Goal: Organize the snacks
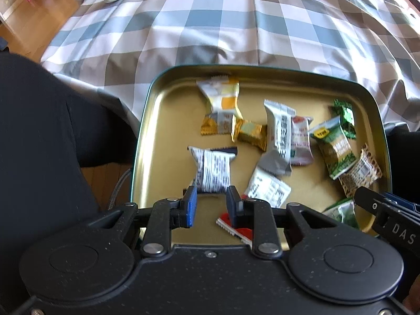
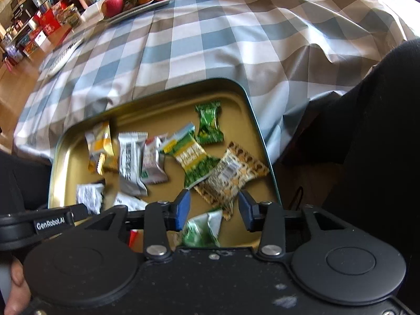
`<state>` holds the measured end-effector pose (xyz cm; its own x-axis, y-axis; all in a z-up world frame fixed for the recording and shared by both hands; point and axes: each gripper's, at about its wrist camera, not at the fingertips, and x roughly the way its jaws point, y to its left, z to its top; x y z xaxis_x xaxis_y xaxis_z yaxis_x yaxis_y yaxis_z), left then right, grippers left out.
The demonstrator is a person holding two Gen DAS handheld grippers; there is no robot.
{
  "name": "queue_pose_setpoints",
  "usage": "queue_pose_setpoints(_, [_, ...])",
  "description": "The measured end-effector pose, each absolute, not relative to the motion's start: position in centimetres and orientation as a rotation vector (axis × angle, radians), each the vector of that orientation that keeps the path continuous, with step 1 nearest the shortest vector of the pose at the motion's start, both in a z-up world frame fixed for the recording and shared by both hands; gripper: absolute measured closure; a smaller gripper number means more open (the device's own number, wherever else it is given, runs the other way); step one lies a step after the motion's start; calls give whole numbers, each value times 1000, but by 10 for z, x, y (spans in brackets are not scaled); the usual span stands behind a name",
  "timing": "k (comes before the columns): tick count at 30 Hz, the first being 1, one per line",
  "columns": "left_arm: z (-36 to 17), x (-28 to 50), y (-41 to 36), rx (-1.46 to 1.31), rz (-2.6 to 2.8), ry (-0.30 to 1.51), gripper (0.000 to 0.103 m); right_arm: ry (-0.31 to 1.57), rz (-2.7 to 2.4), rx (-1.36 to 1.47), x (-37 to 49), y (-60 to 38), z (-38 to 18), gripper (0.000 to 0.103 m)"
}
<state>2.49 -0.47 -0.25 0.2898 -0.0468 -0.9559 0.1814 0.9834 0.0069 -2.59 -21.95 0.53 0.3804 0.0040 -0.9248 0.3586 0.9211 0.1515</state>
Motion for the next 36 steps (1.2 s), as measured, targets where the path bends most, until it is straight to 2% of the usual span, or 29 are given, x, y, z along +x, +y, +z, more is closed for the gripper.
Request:
queue_pose_setpoints(6, [-8,9,-3,134,-154,1234,68,1119,-181,320,-37,-212,6,55])
queue_pose_setpoints(10, [-13,2,0,136,-152,1217,64,1098,-166,295,-41,-208,4,55])
queue_pose_setpoints(36, [-16,3,-1,125,-208,1227,63,1111,-150,281,-39,-206,-2,53])
